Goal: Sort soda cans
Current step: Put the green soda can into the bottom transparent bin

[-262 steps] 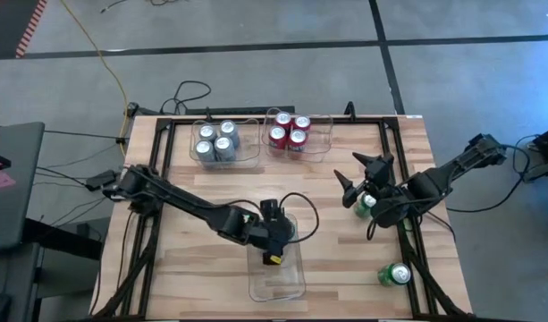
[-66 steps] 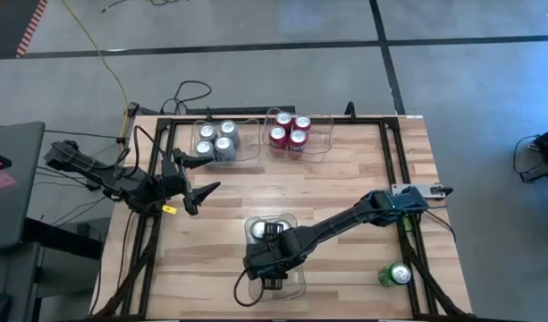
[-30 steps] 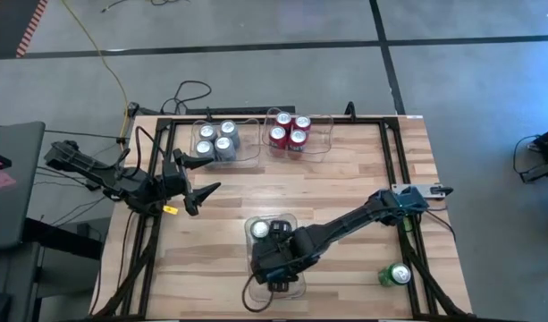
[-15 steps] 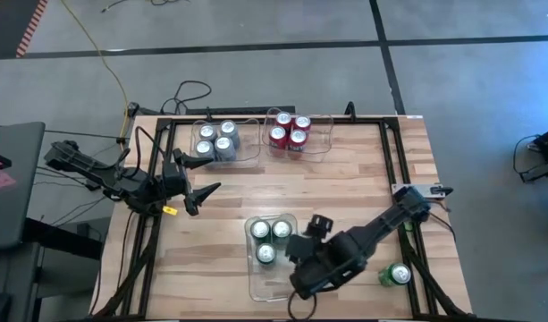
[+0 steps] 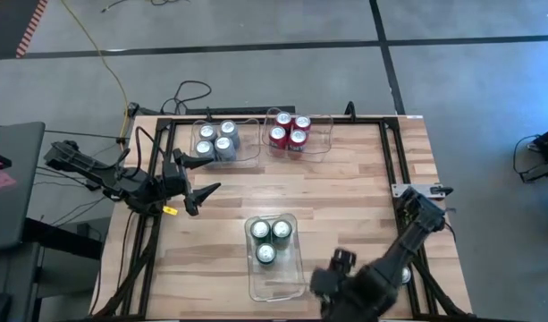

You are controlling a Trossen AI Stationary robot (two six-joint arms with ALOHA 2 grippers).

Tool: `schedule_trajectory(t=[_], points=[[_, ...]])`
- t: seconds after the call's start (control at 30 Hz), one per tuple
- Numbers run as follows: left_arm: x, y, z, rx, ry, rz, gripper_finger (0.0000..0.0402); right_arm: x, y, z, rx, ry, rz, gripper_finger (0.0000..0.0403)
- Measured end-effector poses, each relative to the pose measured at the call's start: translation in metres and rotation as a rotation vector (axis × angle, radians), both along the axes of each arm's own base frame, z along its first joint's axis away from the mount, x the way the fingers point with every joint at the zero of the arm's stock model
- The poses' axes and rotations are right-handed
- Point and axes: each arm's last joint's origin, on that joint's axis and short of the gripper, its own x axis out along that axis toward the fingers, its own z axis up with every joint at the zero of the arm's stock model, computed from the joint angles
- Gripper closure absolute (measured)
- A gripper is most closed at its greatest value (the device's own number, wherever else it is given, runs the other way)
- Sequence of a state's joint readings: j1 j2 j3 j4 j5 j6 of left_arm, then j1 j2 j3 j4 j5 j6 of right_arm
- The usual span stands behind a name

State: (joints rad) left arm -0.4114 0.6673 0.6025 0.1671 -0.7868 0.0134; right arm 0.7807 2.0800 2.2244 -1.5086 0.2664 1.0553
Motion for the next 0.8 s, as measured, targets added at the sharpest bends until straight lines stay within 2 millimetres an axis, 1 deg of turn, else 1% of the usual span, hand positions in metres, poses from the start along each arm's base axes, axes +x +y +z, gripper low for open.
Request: schedule_trajectory(t=[0.13, 0.27, 0.33, 0.4, 0.47, 0.53, 0.6, 0.7, 0.8], points=[[0.0, 0.0, 0.0, 0.002, 0.0, 0.0, 0.0041, 0.0, 0.022, 0.003, 0.089, -0.111, 0.105, 0.0037], [0.0, 0.0, 0.0, -0.002, -0.004, 0.0, 0.0041, 0.005, 0.029, 0.008, 0.082, -0.22, 0.18, 0.0037], [0.0, 0.0, 0.0, -0.006, -0.006, 0.0, 0.0041, 0.002, 0.029, 0.007, 0.015, -0.242, 0.185, 0.0037], [0.0, 0.0, 0.0, -0.012, -0.006, -0.001, 0.0041, -0.004, 0.026, 0.006, -0.091, -0.257, 0.154, 0.0037], [0.0, 0.0, 0.0, -0.011, -0.004, -0.001, 0.0041, -0.014, 0.023, 0.005, -0.195, -0.258, 0.104, 0.0037], [0.0, 0.0, 0.0, -0.008, -0.001, -0.001, 0.0041, -0.026, 0.017, 0.007, -0.261, -0.237, 0.054, 0.0037], [0.0, 0.0, -0.001, -0.006, 0.004, -0.001, 0.0041, -0.036, 0.012, 0.017, -0.266, -0.267, 0.012, 0.004], [0.0, 0.0, -0.001, -0.001, 0.01, 0.0, 0.0041, -0.05, 0.006, 0.044, -0.234, -0.374, 0.027, 0.0047], [0.0, 0.0, -0.001, 0.004, 0.009, 0.0, 0.0041, -0.068, -0.007, 0.072, -0.215, -0.474, 0.019, 0.0052]])
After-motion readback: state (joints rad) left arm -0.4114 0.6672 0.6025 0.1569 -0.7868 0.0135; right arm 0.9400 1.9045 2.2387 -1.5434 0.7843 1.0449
